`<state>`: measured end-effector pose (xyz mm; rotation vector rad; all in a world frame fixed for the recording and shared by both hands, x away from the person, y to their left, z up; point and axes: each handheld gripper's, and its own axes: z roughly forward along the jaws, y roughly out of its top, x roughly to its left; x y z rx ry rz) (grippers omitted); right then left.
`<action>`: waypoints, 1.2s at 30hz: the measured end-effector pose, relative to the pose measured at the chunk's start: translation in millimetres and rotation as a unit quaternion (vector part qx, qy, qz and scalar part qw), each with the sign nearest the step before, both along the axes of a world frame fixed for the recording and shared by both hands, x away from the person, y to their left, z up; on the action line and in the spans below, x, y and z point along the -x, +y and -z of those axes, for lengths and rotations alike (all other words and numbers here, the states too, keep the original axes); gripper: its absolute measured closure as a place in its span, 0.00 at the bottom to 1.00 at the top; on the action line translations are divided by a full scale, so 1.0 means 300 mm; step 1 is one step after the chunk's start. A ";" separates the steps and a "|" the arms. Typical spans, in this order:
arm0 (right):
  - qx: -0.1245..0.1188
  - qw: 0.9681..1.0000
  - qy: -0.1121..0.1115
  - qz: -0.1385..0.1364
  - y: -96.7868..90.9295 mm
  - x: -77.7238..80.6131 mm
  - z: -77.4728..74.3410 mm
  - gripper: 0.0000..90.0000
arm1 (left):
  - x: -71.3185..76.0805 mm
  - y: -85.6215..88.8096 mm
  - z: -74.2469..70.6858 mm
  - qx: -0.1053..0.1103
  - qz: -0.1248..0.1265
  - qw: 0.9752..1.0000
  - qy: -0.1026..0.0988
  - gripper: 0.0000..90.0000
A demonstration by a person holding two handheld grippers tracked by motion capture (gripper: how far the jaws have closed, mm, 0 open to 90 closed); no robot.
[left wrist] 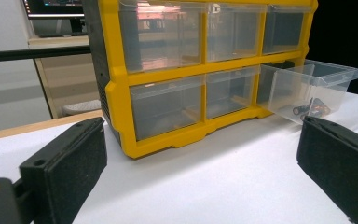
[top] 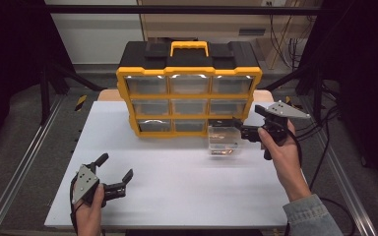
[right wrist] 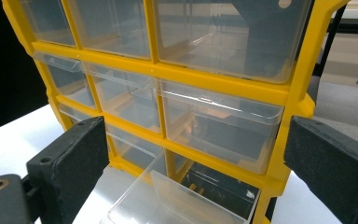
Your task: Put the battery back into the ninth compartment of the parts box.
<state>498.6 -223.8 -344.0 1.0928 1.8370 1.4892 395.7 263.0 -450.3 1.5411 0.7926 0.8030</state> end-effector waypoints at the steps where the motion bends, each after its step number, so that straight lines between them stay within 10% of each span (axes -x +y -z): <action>1: -0.001 1.000 -0.001 0.001 -0.001 0.003 -0.001 0.07 | 0.000 0.000 0.000 0.000 0.000 1.000 0.000 0.01; 36: -0.011 0.998 -0.050 0.031 -0.134 0.095 0.003 0.05 | 0.001 0.007 -0.001 0.001 -0.002 1.000 -0.001 0.01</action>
